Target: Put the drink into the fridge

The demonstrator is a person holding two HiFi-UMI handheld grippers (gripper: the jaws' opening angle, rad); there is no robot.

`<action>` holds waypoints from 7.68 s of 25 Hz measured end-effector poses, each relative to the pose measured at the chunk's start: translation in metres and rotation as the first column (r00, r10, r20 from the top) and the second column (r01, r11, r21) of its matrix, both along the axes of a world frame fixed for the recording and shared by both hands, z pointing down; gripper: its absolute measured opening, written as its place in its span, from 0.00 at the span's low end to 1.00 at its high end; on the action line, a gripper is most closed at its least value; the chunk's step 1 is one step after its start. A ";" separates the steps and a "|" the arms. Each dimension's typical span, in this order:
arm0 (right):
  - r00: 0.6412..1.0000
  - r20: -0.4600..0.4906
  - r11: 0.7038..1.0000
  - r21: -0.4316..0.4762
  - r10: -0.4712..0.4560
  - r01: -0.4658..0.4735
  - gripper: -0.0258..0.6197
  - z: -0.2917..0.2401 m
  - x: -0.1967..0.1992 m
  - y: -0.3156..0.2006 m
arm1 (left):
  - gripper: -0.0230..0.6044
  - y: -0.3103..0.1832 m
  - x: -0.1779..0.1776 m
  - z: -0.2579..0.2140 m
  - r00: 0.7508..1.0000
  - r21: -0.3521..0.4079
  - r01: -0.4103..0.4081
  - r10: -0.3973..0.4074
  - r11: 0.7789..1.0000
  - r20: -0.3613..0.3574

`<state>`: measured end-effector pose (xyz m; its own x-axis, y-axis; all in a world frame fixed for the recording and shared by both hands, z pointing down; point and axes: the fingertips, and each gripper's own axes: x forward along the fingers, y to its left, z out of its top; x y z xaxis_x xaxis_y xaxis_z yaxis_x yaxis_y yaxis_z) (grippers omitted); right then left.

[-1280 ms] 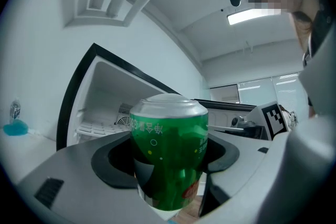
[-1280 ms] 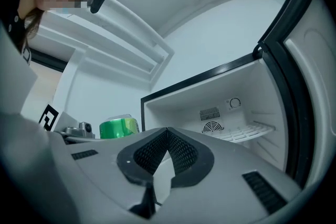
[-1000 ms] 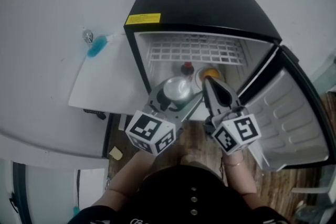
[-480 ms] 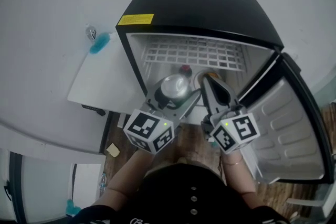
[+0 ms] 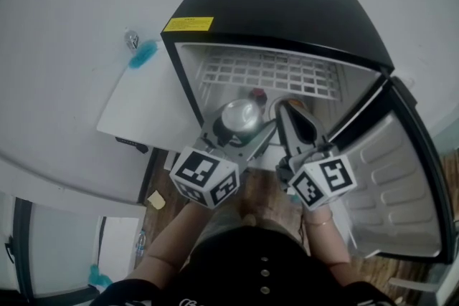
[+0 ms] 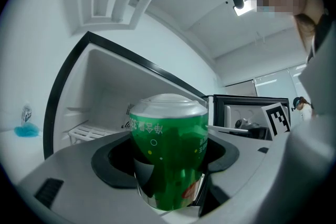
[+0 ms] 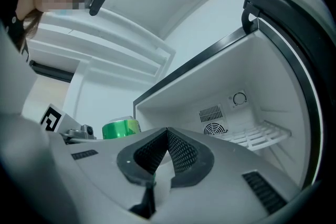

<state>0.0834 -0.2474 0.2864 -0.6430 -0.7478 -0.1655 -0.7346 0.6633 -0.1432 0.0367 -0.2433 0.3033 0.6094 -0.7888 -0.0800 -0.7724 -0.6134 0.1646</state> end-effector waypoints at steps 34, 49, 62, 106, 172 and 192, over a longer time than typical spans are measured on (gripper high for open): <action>1.000 -0.013 1.000 -0.024 0.012 -0.013 0.05 -0.003 -0.019 -0.004 | 0.58 -0.015 -0.027 -0.005 1.000 -0.014 0.010 -0.009 1.000 0.015; 0.999 -0.009 0.999 -0.009 0.032 -0.032 0.05 -0.009 -0.019 -0.021 | 0.58 -0.039 -0.024 -0.017 0.999 0.021 -0.019 0.018 1.000 0.043; 0.999 -0.024 0.999 0.006 0.040 -0.040 0.05 -0.013 -0.021 -0.038 | 0.58 -0.065 -0.023 -0.027 0.998 0.037 -0.025 0.023 0.999 0.056; 0.998 -0.021 0.998 0.002 0.060 -0.060 0.05 -0.011 -0.014 -0.077 | 0.59 -0.128 -0.011 -0.028 0.977 0.035 0.019 -0.026 0.999 0.213; 1.000 -0.013 0.996 -0.085 -0.003 0.001 0.05 0.019 -0.043 -0.045 | 0.55 -0.064 -0.044 -0.023 0.988 0.049 0.112 -0.116 0.993 0.099; 1.000 -0.006 0.996 -0.087 0.015 -0.015 0.05 0.019 -0.036 -0.040 | 0.05 -0.057 -0.037 -0.010 0.983 0.043 0.123 -0.127 0.992 0.133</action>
<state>0.0470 -0.2876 0.3050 -0.6321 -0.7689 -0.0962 -0.7452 0.6373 -0.1962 -0.0001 -0.3001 0.2934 0.5133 -0.8576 -0.0317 -0.8570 -0.5142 0.0337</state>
